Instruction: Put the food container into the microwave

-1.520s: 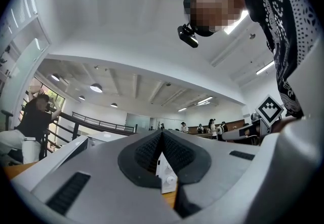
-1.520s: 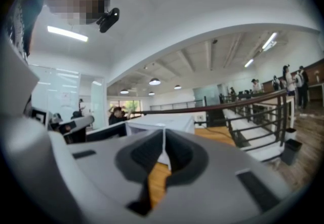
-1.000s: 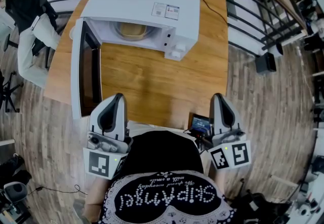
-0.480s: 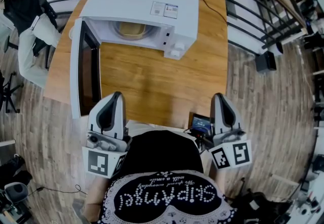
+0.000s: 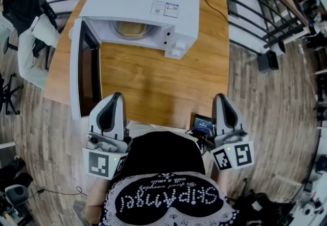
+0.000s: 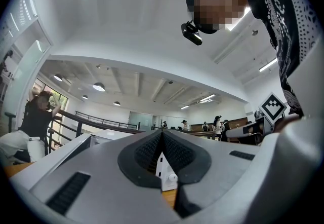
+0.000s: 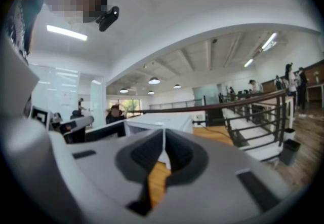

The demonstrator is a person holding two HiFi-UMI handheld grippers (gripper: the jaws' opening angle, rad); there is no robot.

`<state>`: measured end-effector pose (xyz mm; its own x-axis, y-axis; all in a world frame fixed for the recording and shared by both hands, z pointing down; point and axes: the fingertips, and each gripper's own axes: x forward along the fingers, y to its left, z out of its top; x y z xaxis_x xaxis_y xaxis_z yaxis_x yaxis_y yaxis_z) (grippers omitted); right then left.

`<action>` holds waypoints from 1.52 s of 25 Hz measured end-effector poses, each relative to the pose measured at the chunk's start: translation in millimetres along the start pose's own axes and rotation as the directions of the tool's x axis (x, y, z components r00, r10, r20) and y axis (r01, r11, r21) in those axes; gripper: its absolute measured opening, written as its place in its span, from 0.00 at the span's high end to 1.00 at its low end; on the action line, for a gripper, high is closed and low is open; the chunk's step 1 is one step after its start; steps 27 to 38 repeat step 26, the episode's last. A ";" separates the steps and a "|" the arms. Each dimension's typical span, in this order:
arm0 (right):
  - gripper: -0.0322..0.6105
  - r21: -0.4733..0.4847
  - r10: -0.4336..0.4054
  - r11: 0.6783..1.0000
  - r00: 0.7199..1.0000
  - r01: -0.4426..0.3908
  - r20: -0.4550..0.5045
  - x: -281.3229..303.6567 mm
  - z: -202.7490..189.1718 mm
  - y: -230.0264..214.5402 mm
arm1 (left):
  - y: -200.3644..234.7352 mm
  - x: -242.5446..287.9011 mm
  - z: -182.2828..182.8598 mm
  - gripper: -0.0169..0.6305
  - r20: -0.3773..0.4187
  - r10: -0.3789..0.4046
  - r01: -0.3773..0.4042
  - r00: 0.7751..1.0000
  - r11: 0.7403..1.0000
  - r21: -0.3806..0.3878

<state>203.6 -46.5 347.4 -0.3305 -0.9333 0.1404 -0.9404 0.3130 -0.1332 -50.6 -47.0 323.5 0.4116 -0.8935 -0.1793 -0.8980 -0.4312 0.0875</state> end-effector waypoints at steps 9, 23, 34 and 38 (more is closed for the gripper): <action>0.89 -0.014 0.006 1.000 1.000 -0.006 -0.010 0.7 -2.0 2.2 | 0.3 0.2 -2.5 0.93 -0.005 0.007 -0.007 1.000 1.000 -0.005; 0.89 -0.022 0.002 1.000 1.000 -0.003 -0.015 -0.6 -0.9 0.5 | -0.8 1.7 -0.7 0.93 -0.003 -0.005 0.005 1.000 1.000 -0.013; 0.89 -0.024 -0.001 1.000 1.000 0.000 -0.015 -0.2 -1.0 -1.1 | 0.7 2.5 0.6 0.93 0.006 -0.003 0.003 1.000 1.000 -0.014; 0.89 -0.024 -0.001 1.000 1.000 0.000 -0.015 -0.2 -1.0 -1.1 | 0.7 2.5 0.6 0.93 0.006 -0.003 0.003 1.000 1.000 -0.014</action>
